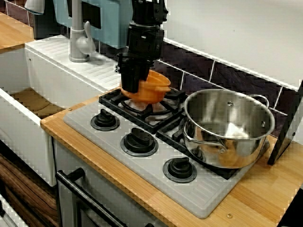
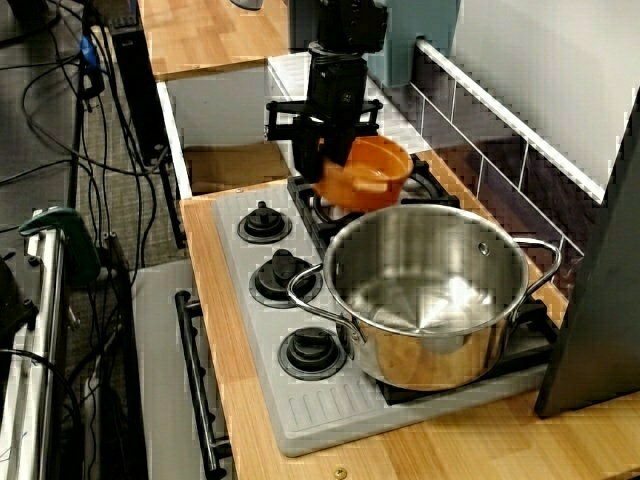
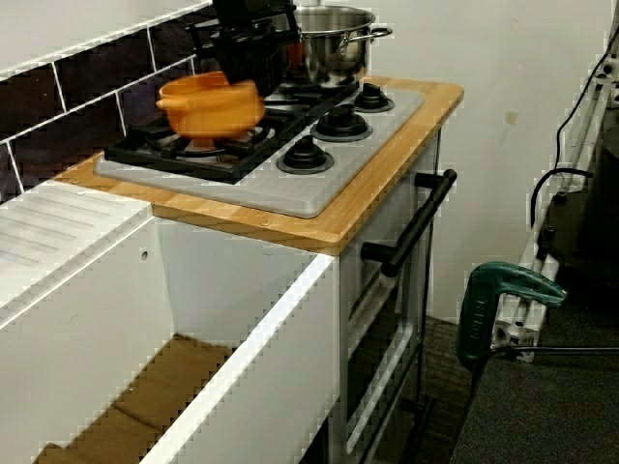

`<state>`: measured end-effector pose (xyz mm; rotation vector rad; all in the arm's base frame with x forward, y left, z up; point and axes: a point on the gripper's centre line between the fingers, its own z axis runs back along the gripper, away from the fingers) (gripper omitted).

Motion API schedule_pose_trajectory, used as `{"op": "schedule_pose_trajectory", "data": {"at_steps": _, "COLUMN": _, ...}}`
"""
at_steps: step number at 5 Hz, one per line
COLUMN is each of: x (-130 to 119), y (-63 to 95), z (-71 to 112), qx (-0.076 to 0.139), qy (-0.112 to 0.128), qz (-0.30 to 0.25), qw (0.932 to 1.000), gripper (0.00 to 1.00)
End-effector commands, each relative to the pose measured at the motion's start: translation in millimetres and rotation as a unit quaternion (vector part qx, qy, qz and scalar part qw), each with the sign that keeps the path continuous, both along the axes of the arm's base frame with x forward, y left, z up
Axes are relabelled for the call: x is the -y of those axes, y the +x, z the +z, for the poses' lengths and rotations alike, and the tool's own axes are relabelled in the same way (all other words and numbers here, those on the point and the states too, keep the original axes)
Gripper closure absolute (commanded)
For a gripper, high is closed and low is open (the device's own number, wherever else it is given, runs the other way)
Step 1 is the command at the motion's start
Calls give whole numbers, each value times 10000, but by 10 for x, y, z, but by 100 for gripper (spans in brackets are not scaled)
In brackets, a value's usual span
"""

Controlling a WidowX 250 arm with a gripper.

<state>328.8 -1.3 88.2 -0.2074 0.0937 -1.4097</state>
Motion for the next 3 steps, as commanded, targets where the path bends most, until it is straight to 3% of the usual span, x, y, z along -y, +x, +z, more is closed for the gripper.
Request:
{"op": "schedule_pose_trajectory", "data": {"at_steps": 1, "x": -62, "y": -151, "z": 222, "qx": 367, "qy": -4, "qz": 443, "qw": 9983, "gripper": 0}}
{"op": "schedule_pose_trajectory", "data": {"at_steps": 3, "x": -71, "y": -234, "z": 285, "qx": 444, "qy": -28, "qz": 622, "qw": 9971, "gripper": 0}}
